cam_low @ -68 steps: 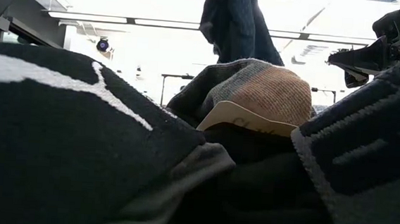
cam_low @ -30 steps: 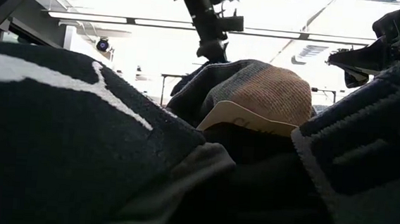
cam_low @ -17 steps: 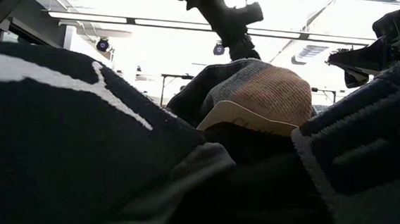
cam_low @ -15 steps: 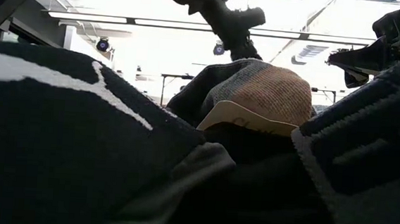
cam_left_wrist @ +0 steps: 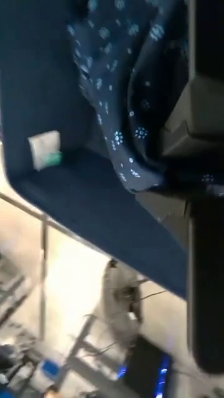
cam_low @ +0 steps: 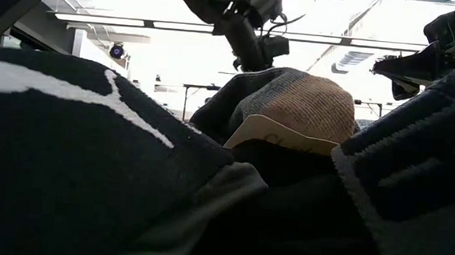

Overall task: Pick & Place Cloths
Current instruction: Put the blue shirt into the blue laundry bin, then put the light blue shirt into the blue laundry bin

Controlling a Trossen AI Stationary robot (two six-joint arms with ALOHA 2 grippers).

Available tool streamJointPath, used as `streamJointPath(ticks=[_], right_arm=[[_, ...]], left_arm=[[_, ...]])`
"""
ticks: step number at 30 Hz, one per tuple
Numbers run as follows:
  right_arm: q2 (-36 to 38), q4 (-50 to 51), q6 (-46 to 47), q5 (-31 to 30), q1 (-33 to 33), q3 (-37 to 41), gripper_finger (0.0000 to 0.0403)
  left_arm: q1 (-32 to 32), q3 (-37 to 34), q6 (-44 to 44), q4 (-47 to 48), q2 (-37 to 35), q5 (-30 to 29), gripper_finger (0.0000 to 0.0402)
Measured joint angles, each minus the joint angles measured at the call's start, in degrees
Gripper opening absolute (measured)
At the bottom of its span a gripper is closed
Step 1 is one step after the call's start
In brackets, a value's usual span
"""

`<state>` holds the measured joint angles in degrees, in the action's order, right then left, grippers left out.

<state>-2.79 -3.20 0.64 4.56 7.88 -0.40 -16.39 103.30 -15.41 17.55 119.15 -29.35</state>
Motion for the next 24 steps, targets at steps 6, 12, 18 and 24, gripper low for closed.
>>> streamJointPath(ticks=[6,12,18,24], right_arm=[[0.0,0.0,0.0,0.0,0.0,0.0,0.0004],[0.0,0.0,0.0,0.0,0.0,0.0,0.0004],[0.0,0.0,0.0,0.0,0.0,0.0,0.0004],[0.0,0.0,0.0,0.0,0.0,0.0,0.0004]], left_arm=[[-1.2,0.0,5.9,4.7,0.0,0.6,0.0177],[-1.1,0.0,7.3,6.2,-1.0,1.8,0.0277],[0.5,0.0,6.8,9.2,-5.0,4.6,0.0304],[1.5,0.1,8.2,19.1,-9.3,15.8,0.0305]])
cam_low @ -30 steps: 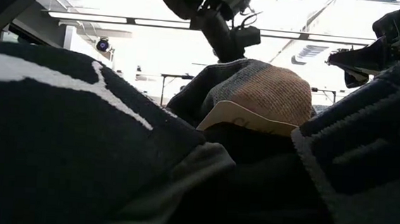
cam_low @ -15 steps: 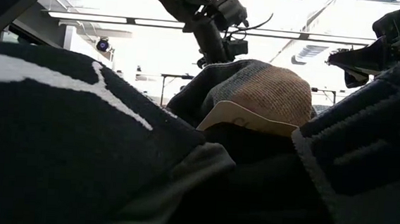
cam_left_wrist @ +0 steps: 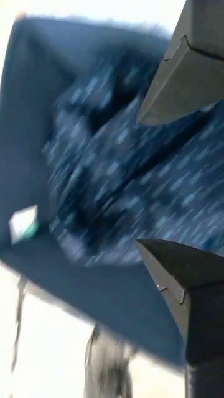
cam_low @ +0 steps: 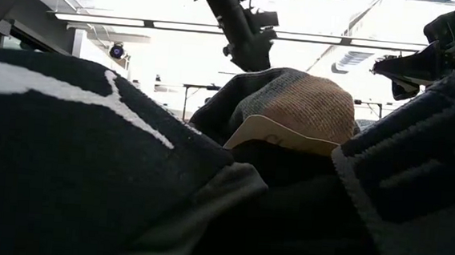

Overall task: Pick & Place Cloths
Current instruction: Put the light blue shirt into the blue laundry bin

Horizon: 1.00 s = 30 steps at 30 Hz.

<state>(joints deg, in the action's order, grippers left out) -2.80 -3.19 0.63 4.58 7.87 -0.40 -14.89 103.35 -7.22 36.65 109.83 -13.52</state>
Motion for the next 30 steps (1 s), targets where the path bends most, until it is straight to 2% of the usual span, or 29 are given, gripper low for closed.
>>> streamJointPath(ticks=[6,13,18,21,24,30], right_arm=[[0.0,0.0,0.0,0.0,0.0,0.0,0.0004],[0.0,0.0,0.0,0.0,0.0,0.0,0.0004],[0.0,0.0,0.0,0.0,0.0,0.0,0.0004],[0.0,0.0,0.0,0.0,0.0,0.0,0.0004],[0.0,0.0,0.0,0.0,0.0,0.0,0.0004],[0.0,0.0,0.0,0.0,0.0,0.0,0.0004]], left_arm=[[2.2,0.0,2.2,14.7,-3.1,7.4,0.0305],[7.0,0.0,5.5,27.5,-6.2,8.2,0.0305],[10.0,-0.9,7.8,29.2,-7.3,8.1,0.0305],[11.3,-7.2,9.0,23.8,-10.5,8.4,0.0305],[12.3,-17.5,12.5,17.2,-15.5,10.4,0.0305],[15.4,-36.5,21.1,7.9,-28.1,8.4,0.0305]])
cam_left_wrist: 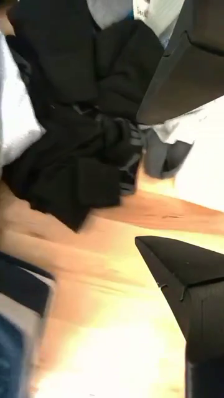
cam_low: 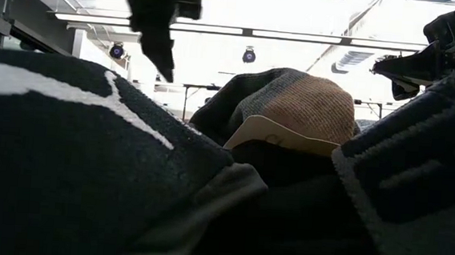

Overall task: Pick & Place Cloths
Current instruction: Put the light blue shirt into the blue laundry bin

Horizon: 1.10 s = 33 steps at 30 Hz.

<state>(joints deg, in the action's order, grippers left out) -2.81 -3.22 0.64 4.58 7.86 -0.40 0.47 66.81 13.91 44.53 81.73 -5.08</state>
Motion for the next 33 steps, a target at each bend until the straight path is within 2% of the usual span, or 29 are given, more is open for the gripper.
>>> streamJointPath(ticks=[5,9,11,17,20,27,33], right_arm=[[0.0,-0.1,0.0,0.0,0.0,0.0,0.0004],[-0.1,0.0,0.0,0.0,0.0,0.0,0.0004],[-0.1,0.0,0.0,0.0,0.0,0.0,0.0004],[-0.1,0.0,0.0,0.0,0.0,0.0,0.0004],[-0.1,0.0,0.0,0.0,0.0,0.0,0.0004],[-0.1,0.0,0.0,0.0,0.0,0.0,0.0004],[-0.1,0.0,0.0,0.0,0.0,0.0,0.0004]], left_arm=[[3.3,-11.5,6.7,-1.6,-9.6,-4.5,0.0305],[5.8,-18.2,13.6,-1.6,-15.5,-5.4,0.0305],[7.2,-21.0,15.2,-2.5,-18.4,-7.8,0.0305],[10.8,-29.8,14.8,-14.0,-27.9,-14.9,0.0305],[11.3,-33.7,12.1,-20.7,-31.3,-15.2,0.0305],[11.2,-39.6,9.9,-26.6,-35.6,-10.5,0.0305],[11.2,-46.3,6.3,-35.9,-42.9,-10.4,0.0305]])
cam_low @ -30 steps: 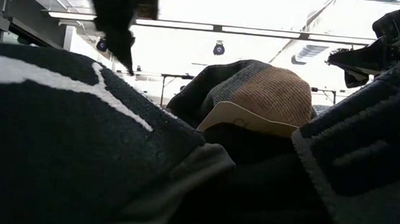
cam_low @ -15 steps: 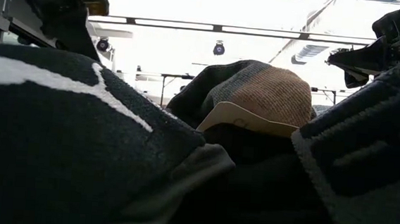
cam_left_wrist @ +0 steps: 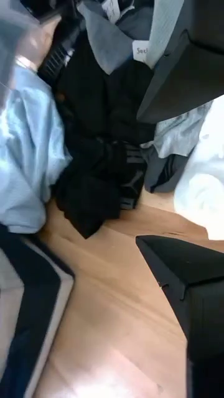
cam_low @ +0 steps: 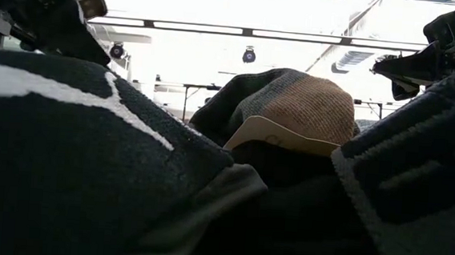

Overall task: Pick & Place Cloths
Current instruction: Put the light blue shirt into the blue laundry bin

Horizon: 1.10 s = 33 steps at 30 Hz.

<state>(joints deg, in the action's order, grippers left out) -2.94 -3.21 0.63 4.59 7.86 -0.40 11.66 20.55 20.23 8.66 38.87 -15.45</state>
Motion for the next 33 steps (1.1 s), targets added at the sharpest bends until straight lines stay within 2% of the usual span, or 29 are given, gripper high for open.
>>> streamJointPath(ticks=[7,15,24,33], right_arm=[[0.0,0.0,0.0,0.0,0.0,0.0,0.0004],[0.0,0.0,0.0,0.0,0.0,0.0,0.0004],[0.0,0.0,0.0,0.0,0.0,0.0,0.0004],[0.0,0.0,0.0,0.0,0.0,0.0,0.0004]], left_arm=[[0.0,-9.7,-4.6,-13.0,-9.1,-0.2,0.0305],[0.0,-16.6,-14.4,-21.2,-17.6,-0.3,0.0305],[0.0,-18.6,-20.1,-20.9,-23.9,-1.7,0.0305],[0.0,-18.7,-23.0,-19.5,-26.1,-4.7,0.0305]])
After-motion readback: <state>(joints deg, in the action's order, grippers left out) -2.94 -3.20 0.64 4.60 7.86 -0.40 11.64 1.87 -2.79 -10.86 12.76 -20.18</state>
